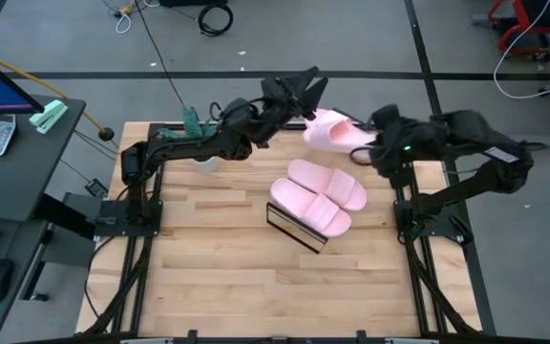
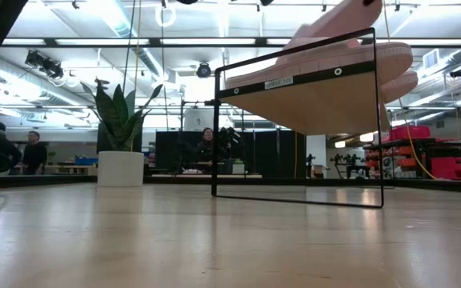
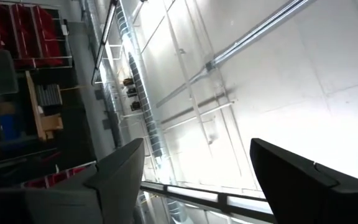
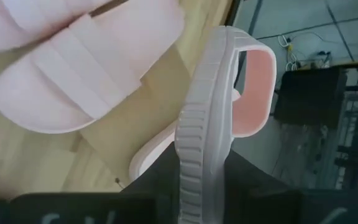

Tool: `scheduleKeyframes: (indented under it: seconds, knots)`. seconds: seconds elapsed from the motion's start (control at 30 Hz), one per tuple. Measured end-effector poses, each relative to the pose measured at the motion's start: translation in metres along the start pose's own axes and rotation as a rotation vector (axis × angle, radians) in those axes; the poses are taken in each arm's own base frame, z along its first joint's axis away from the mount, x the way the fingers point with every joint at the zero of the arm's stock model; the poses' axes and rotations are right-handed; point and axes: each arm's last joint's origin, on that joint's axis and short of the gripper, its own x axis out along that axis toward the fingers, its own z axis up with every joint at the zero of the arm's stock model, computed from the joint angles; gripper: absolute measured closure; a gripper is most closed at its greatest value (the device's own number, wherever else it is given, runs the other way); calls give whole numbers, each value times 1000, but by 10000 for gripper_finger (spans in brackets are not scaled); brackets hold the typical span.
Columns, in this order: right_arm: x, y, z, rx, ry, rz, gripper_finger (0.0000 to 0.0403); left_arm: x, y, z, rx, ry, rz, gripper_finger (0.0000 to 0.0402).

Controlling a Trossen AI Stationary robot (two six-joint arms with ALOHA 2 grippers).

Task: Pick and place slides into the shelf
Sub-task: Put the pink slide on the shelf

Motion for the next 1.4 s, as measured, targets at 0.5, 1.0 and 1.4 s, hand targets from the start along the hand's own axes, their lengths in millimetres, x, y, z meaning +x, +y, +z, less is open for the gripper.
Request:
scheduleKeyframes:
  seconds: [0.5,1.0,1.4]
  knots:
    - [55,5,12,-162,-5,-11,330,0,0,-2,-1,55,-10,107]
    - [71,-11,1,-85,-39,16,331,0,0,-2,-2,77,-13,108]
    - [74,-13,-8,-83,-22,74,326,0,0,-2,-2,78,-13,108]
